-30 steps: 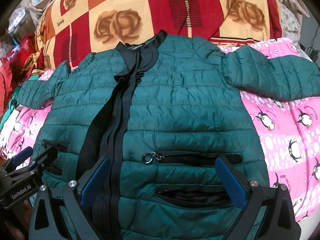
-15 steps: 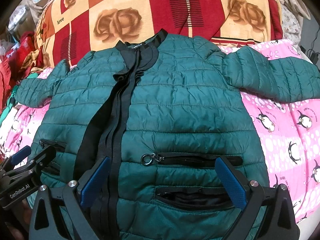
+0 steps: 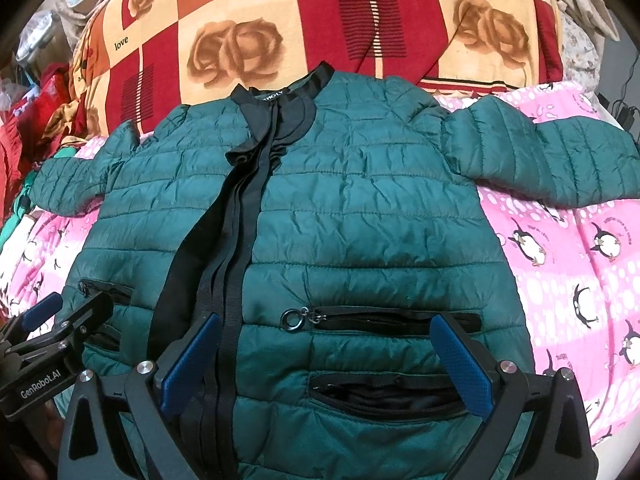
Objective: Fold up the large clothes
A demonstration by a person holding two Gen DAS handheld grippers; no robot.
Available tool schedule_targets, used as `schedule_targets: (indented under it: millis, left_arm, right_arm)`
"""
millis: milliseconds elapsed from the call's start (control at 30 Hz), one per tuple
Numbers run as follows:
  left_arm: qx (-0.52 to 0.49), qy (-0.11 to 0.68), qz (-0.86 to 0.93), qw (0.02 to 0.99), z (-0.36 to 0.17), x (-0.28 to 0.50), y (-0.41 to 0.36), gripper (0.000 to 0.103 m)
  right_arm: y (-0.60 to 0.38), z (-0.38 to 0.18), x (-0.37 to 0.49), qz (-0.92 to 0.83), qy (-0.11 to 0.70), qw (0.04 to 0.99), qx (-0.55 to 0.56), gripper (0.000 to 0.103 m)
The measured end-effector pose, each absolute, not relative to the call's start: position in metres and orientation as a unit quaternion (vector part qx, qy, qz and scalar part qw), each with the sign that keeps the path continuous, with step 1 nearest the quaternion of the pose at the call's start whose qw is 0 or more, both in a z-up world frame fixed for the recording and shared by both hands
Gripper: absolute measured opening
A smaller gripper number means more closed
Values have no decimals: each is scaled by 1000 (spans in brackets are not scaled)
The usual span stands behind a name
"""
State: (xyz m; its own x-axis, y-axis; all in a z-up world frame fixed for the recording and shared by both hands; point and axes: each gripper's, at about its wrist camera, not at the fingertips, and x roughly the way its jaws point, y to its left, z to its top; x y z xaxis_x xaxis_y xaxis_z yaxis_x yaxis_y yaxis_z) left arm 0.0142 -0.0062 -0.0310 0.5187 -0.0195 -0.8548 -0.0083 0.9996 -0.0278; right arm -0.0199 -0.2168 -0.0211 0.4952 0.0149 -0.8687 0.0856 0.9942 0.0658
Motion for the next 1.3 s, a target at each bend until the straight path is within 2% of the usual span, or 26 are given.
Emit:
schedule_targets:
  millis: [733,1300]
  left_arm:
    - [-9,472,-12,882,-15,11,-12,102]
    - [0,451,27,892,16,37,15,102]
  right_arm:
    - [-215,-12,-21,-19,494,868,52,103]
    - [-205,12,6,-7,475,879,45,103]
